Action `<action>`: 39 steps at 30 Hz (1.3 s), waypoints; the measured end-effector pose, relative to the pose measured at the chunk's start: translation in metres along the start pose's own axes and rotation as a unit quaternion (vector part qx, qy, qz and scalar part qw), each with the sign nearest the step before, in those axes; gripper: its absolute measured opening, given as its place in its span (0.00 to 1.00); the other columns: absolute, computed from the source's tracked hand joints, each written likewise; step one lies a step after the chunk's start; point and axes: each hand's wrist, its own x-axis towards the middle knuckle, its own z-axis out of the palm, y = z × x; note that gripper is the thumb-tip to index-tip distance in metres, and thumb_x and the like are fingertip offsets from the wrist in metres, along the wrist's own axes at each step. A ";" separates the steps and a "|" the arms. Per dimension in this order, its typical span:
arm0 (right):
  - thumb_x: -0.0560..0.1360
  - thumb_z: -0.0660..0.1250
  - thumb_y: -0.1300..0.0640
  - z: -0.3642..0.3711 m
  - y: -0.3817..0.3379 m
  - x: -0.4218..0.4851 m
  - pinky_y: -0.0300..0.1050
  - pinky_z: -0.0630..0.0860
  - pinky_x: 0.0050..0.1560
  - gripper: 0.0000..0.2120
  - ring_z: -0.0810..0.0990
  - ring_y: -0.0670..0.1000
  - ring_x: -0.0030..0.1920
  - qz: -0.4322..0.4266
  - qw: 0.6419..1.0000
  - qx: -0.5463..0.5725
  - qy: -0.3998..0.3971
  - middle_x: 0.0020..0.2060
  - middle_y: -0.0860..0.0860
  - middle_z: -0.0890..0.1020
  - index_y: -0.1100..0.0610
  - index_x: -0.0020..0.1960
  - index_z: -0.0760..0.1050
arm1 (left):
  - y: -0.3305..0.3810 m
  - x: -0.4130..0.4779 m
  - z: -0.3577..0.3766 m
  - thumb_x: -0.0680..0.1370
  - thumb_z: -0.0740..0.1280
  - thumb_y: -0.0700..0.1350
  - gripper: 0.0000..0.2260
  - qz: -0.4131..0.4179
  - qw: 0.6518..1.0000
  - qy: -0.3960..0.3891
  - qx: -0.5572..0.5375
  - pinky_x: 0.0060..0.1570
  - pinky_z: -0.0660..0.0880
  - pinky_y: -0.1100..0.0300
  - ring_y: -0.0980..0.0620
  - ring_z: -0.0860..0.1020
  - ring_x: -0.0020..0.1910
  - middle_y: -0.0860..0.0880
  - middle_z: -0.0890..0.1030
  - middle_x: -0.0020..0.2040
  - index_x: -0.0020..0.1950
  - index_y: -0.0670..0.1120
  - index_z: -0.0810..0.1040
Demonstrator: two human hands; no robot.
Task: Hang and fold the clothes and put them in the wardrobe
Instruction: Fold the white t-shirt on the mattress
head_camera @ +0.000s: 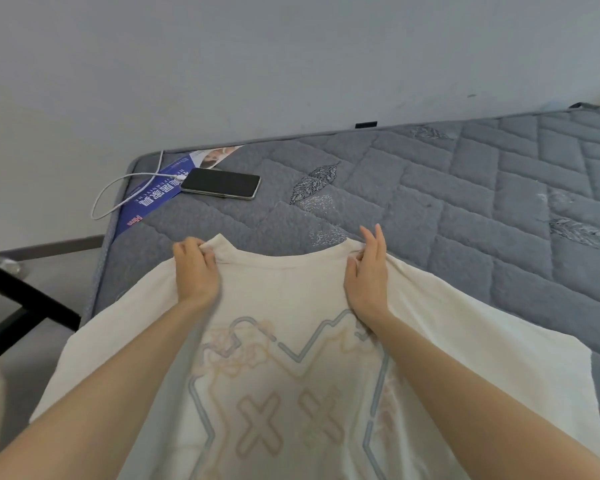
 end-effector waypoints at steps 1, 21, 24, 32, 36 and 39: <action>0.77 0.56 0.68 0.003 0.001 -0.002 0.33 0.58 0.59 0.26 0.62 0.52 0.71 -0.021 1.000 -0.008 -0.001 0.77 0.54 0.52 0.57 0.74 0.60 | -0.003 -0.003 0.002 0.78 0.58 0.33 0.09 0.021 1.000 0.001 -0.017 0.54 0.65 0.56 0.39 0.71 0.55 0.36 0.64 0.64 0.58 0.35 0.69; 0.81 0.40 0.42 -0.131 0.054 -0.082 0.52 0.37 0.75 0.23 0.41 0.48 0.77 0.033 0.921 -0.332 -0.204 0.77 0.43 0.43 0.37 0.76 0.44 | 0.069 -0.178 0.040 0.82 0.43 0.55 0.23 0.141 0.917 -0.284 0.242 0.68 0.33 0.36 0.48 0.34 0.75 0.54 0.37 0.77 0.77 0.58 0.42; 0.81 0.39 0.41 -0.155 0.067 -0.098 0.54 0.34 0.74 0.23 0.40 0.50 0.77 0.082 0.922 -0.329 -0.187 0.77 0.44 0.42 0.36 0.76 0.41 | 0.068 -0.193 0.035 0.82 0.42 0.56 0.23 0.129 0.911 -0.301 0.251 0.68 0.33 0.37 0.47 0.33 0.75 0.53 0.35 0.77 0.77 0.58 0.41; 0.81 0.52 0.47 -0.196 0.069 -0.132 0.56 0.50 0.73 0.25 0.52 0.60 0.75 0.160 0.935 -0.310 -0.059 0.77 0.55 0.54 0.49 0.77 0.53 | 0.073 -0.232 0.011 0.78 0.45 0.67 0.32 0.087 0.890 -0.382 0.231 0.67 0.28 0.40 0.48 0.27 0.72 0.50 0.29 0.74 0.76 0.58 0.35; 0.78 0.61 0.49 -0.211 0.058 -0.153 0.58 0.61 0.66 0.29 0.62 0.64 0.67 0.365 0.906 -0.181 0.117 0.70 0.64 0.64 0.62 0.73 0.58 | 0.080 -0.252 0.005 0.70 0.49 0.76 0.42 0.052 0.884 -0.409 0.221 0.65 0.27 0.38 0.46 0.25 0.71 0.48 0.26 0.73 0.75 0.59 0.34; 0.79 0.58 0.43 -0.223 0.059 -0.155 0.58 0.63 0.65 0.32 0.65 0.65 0.66 0.450 0.878 -0.144 0.078 0.66 0.67 0.67 0.69 0.69 0.62 | 0.085 -0.267 0.003 0.64 0.53 0.79 0.49 0.026 0.888 -0.407 0.215 0.64 0.27 0.37 0.43 0.25 0.70 0.48 0.24 0.72 0.74 0.60 0.32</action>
